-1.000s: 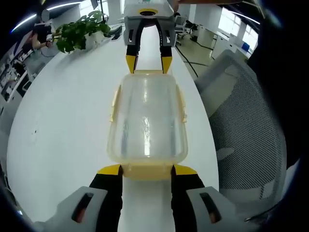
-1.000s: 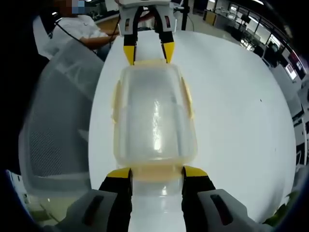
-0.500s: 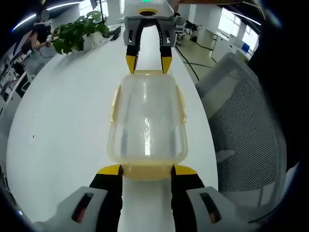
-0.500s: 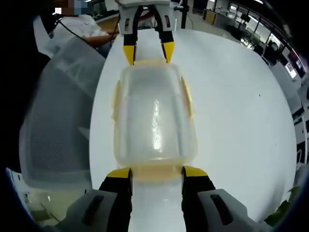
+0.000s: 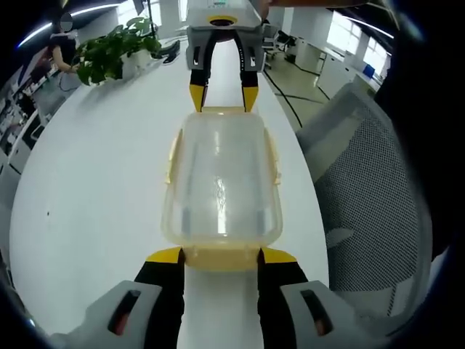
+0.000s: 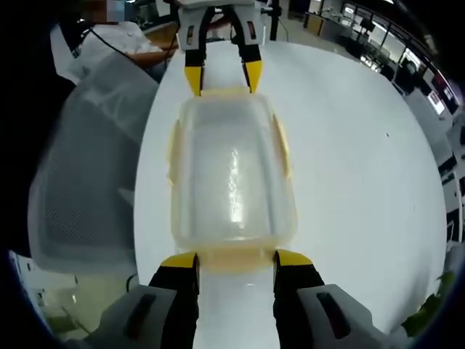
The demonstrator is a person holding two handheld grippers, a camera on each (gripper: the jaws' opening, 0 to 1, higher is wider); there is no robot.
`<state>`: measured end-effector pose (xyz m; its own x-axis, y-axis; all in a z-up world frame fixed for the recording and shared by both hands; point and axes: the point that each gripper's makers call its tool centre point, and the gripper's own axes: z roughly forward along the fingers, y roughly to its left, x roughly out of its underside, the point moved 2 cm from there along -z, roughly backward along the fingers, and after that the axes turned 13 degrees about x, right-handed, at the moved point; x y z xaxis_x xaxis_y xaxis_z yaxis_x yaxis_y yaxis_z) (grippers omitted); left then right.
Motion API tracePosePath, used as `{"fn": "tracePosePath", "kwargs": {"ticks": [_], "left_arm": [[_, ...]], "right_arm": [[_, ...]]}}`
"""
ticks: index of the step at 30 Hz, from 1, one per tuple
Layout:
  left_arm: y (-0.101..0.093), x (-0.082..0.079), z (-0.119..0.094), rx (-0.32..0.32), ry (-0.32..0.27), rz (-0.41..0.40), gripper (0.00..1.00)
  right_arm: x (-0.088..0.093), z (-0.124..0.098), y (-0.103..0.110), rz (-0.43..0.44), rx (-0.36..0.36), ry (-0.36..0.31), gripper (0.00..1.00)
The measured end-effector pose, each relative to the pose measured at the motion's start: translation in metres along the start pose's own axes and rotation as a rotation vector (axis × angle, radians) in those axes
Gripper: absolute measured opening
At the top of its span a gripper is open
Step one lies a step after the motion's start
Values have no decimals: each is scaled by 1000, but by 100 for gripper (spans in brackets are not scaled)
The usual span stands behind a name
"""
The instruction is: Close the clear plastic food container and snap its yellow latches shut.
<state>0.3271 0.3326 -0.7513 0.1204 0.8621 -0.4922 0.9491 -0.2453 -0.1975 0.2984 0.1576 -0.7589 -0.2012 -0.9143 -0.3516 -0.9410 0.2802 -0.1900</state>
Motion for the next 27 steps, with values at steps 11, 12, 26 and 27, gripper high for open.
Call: {"fn": "tracePosePath", "kwargs": {"ticks": [11, 12, 26, 27], "left_arm": [[1, -10, 5, 0, -1, 2, 37], [1, -10, 6, 0, -1, 2, 37], [-1, -20, 14, 2, -5, -3, 37], [-1, -21, 15, 2, -6, -3, 37]], "right_arm": [[10, -3, -1, 1, 3, 5, 39], [11, -4, -2, 2, 4, 6, 39], [23, -8, 0, 0, 0, 11, 39], [24, -8, 0, -1, 0, 11, 39]]}}
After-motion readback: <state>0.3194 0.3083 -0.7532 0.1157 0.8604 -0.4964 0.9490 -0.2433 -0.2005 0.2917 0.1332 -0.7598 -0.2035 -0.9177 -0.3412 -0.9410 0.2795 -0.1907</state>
